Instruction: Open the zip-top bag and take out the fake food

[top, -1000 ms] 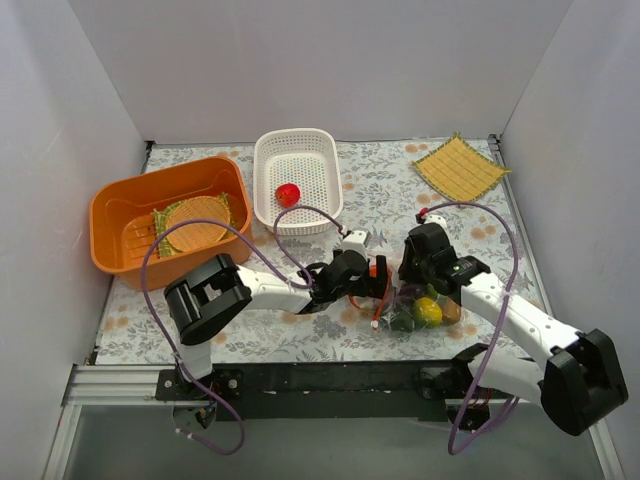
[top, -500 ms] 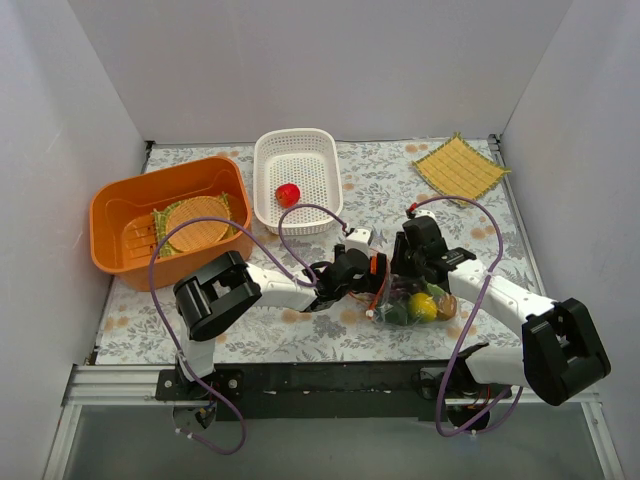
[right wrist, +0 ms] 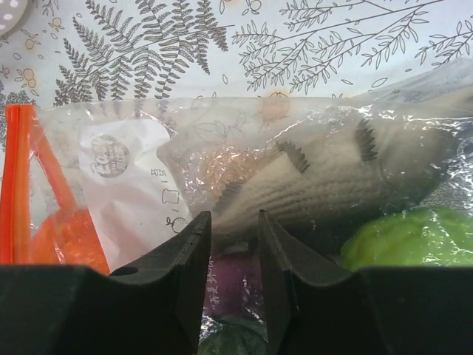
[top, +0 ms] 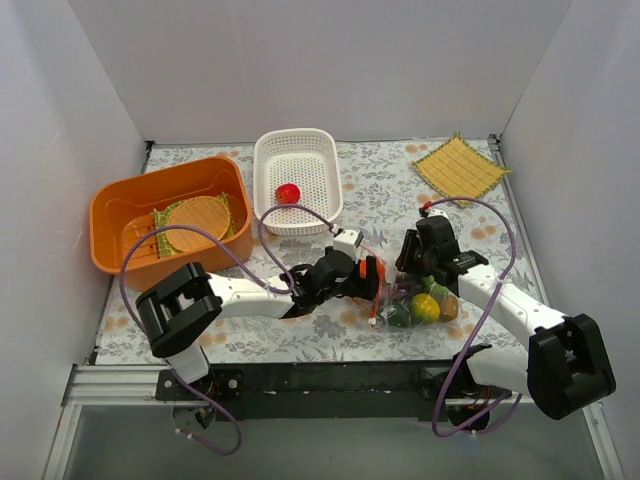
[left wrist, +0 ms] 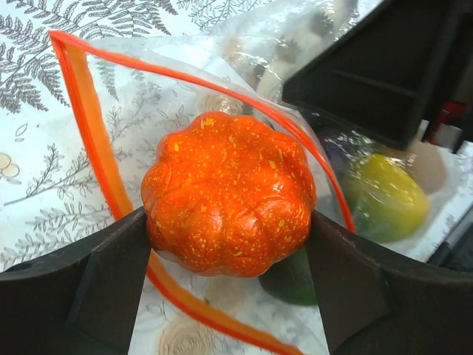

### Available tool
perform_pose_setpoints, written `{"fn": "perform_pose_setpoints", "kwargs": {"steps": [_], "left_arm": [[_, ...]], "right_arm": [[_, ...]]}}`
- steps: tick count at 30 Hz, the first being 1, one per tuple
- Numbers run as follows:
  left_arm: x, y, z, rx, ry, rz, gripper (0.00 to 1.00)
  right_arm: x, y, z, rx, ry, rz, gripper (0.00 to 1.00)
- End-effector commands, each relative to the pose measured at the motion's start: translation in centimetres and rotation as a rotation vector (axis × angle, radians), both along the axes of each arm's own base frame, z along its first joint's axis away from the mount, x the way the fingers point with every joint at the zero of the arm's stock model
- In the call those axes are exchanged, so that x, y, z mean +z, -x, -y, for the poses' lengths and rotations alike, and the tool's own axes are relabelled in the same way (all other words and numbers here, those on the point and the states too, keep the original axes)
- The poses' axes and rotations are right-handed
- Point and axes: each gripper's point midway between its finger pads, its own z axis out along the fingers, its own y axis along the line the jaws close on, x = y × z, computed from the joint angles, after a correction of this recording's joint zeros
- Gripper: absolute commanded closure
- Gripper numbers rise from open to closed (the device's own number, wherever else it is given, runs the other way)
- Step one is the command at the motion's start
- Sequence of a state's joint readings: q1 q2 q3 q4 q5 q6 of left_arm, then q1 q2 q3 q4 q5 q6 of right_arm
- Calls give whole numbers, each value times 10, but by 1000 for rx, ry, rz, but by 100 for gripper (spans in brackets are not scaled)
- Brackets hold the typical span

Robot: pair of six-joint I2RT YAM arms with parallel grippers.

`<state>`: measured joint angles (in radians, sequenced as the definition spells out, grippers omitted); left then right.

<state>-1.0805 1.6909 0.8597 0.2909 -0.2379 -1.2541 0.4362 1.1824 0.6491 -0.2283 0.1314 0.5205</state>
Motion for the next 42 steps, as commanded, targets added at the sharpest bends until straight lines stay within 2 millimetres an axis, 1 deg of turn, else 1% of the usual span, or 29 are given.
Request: {"fn": "perform_pose_setpoints", "kwargs": {"steps": [1,5,6,8,9,10,12,13,14,15,16,18,19,20,21,22,23,25,26,27,29,30,32,33,34,36,39,40,42], "left_arm": [[15,18,-16,-15,18,-43,57],[19,25,-34,3,-9,-58,57],[26,26,-38,10,-6,-52,57],[21,29,-52,24,-54,-70,57],[32,30,-58,36,-39,-55,57],[23,31,-71,56,-78,-66,57],[31,29,-81,71,-69,-56,57],[42,22,-89,95,-61,-38,57],[47,17,-93,111,-59,-28,57],[53,11,-95,125,-61,-11,57],[68,-4,-101,165,-67,30,57],[80,-23,-104,206,-62,47,57],[87,-44,-115,258,-44,47,57],[98,-62,-112,282,-20,56,57],[106,-79,-115,320,-7,76,57],[110,-100,-126,373,-12,90,57],[113,-123,-123,405,-27,106,56],[114,-156,-132,470,-57,129,54],[112,-168,-131,481,-63,127,52],[104,-187,-126,497,-79,125,50],[91,-209,-132,531,-95,112,43],[77,-222,-130,545,-118,95,37],[65,-236,-134,557,-135,78,31],[64,-240,-132,553,-137,80,23],[63,-246,-131,551,-140,85,20],[68,-248,-129,535,-133,93,16],[80,-240,-125,488,-115,99,13],[85,-234,-124,465,-108,101,2],[87,-225,-128,452,-107,94,2]], "right_arm": [[0,-4,7,-27,-5,22,60],[-3,-6,10,-40,-5,19,59],[-2,-6,11,-42,-7,21,59],[-3,-7,13,-46,-6,18,60],[-2,-7,13,-48,-6,21,59],[-1,-8,14,-49,-7,24,59],[-1,-6,14,-46,-8,22,59],[-2,-6,14,-45,-9,20,59],[-2,-5,13,-40,-14,18,59],[-2,-4,13,-38,-17,18,59],[-1,-4,12,-34,-22,18,59],[1,-1,10,-19,-30,8,59],[3,0,8,-12,-35,9,59],[5,1,5,4,-49,8,59],[8,1,4,14,-53,14,59],[11,2,3,21,-57,14,59],[13,3,2,27,-60,11,59],[18,6,1,42,-58,8,59],[19,7,1,46,-59,8,58],[24,8,0,53,-66,18,57],[29,12,-3,72,-75,19,54],[33,14,-3,77,-78,30,53],[37,18,-6,99,-73,32,50],[41,19,-7,106,-76,43,48],[42,22,-10,118,-77,46,46],[41,26,-12,127,-79,43,44],[40,30,-15,138,-79,38,42],[40,31,-15,138,-78,38,41],[39,31,-13,130,-67,39,40]]}}
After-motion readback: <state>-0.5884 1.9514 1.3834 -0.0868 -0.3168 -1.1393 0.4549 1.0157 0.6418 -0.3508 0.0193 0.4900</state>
